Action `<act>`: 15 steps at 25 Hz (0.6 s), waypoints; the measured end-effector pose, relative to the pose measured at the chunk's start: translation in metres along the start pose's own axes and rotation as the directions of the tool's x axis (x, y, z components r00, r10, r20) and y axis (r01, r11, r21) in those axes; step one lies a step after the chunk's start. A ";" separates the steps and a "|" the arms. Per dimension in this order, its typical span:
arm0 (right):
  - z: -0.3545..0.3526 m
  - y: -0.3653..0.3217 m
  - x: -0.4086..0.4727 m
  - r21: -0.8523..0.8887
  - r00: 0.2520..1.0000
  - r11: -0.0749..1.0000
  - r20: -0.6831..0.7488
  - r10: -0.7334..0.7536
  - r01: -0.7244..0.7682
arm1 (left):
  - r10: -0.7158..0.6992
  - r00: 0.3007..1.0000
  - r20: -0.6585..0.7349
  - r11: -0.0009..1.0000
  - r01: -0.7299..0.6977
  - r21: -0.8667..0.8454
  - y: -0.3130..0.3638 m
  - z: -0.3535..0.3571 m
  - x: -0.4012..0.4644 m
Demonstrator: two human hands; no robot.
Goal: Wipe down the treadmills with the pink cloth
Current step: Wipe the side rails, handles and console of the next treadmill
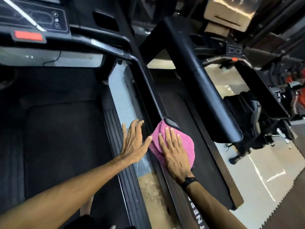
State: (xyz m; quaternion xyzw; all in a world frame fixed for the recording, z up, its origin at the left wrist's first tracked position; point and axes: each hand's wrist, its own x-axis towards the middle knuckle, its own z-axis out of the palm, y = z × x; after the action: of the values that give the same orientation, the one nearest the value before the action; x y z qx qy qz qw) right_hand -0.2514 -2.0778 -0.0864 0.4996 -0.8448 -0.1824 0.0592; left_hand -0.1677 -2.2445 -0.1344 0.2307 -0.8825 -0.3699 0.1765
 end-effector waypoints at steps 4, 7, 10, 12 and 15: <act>-0.008 -0.001 0.034 -0.091 0.993 0.989 -0.016 -0.115 0.114 | -0.140 0.990 -0.032 0.990 0.140 -0.005 -0.010 0.006 -0.019; -0.008 -0.004 0.064 -0.156 0.981 0.968 0.025 -0.193 0.195 | -0.239 0.967 -0.085 0.971 0.237 -0.025 -0.005 0.013 -0.033; -0.016 -0.004 0.074 -0.269 0.960 0.922 0.099 -0.262 0.279 | -0.325 0.934 -0.147 0.945 0.317 -0.074 0.006 0.022 -0.045; -0.024 -0.004 0.067 -0.352 0.939 0.871 0.147 -0.311 0.343 | -0.397 0.897 -0.196 0.917 0.380 -0.119 0.014 0.030 -0.058; -0.025 0.000 0.030 -0.461 0.883 0.754 0.271 -0.383 0.468 | -0.499 0.843 -0.203 0.865 0.469 -0.178 0.026 0.046 -0.086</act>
State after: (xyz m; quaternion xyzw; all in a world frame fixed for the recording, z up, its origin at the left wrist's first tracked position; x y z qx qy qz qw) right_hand -0.2596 -2.1097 -0.0655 0.6283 -0.6306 -0.4487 0.0791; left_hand -0.1252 -2.1562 -0.1580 0.4783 -0.7432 -0.4244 0.1971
